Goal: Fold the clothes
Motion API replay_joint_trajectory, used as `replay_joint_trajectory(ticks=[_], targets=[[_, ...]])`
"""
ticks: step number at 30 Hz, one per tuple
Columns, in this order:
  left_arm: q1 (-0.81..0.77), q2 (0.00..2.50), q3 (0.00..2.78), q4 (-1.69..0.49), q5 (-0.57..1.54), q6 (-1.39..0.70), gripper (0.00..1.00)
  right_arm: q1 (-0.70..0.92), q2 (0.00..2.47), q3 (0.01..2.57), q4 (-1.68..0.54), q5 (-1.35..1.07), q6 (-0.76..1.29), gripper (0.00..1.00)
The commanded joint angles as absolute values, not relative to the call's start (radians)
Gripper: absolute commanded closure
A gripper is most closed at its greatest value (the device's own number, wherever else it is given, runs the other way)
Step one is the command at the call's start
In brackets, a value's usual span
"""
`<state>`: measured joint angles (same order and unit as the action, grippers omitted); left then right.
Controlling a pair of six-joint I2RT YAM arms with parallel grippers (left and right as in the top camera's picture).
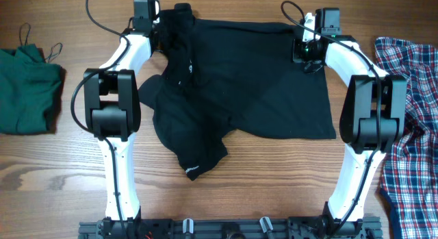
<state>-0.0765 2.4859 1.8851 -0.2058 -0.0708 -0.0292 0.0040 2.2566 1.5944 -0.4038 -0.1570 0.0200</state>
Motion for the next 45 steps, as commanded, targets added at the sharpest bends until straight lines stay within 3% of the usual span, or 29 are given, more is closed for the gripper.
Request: replay_joint_trajectory(ticks=[1, 4, 6, 7, 8, 9, 12, 19, 23, 30, 38, 45], targets=[[-0.056, 2.515, 1.886, -0.204, -0.156, 0.075, 0.73, 0.008, 2.315, 1.595, -0.411, -0.149, 0.002, 0.96], [-0.031, 2.515, 1.896, -0.197, -0.219, 0.084, 0.72, 0.008, 2.315, 1.595, -0.409, -0.108, 0.005, 0.96], [0.003, 2.510, 1.971, -0.231, -0.219, 0.090, 0.64, 0.008, 2.315, 1.595, -0.412, -0.104, 0.009, 0.96], [0.006, 2.510, 1.998, -0.247, -0.219, 0.091, 0.52, 0.008, 2.315, 1.595, -0.411, -0.104, 0.011, 0.96], [0.009, 2.510, 2.024, -0.262, -0.219, 0.091, 0.47, 0.008, 2.315, 1.595, -0.411, -0.104, 0.011, 0.96], [0.009, 2.505, 2.087, -0.308, -0.218, 0.090, 0.32, 0.008, 2.315, 1.595, -0.410, -0.104, 0.011, 0.96], [-0.024, 2.471, 2.226, -0.451, -0.164, 0.089, 0.20, 0.008, 2.315, 1.602, -0.392, -0.130, 0.030, 0.95], [-0.142, 2.410, 2.257, -0.786, 0.097, -0.068, 0.30, 0.008, 2.216, 1.692, -0.388, -0.203, 0.036, 0.96], [-0.154, 2.488, 2.255, -0.847, 0.142, -0.099, 0.40, 0.010, 2.228, 1.692, -0.368, -0.204, 0.029, 0.96], [-0.154, 2.581, 2.255, -0.847, 0.138, -0.099, 0.46, 0.022, 2.264, 1.687, -0.297, -0.204, 0.028, 0.96], [-0.154, 2.590, 2.255, -0.846, 0.138, -0.098, 0.46, 0.026, 2.339, 1.687, -0.265, -0.226, 0.055, 0.96], [-0.154, 2.590, 2.255, -0.850, 0.105, -0.097, 0.45, 0.025, 2.389, 1.687, -0.123, -0.054, 0.054, 0.96]])
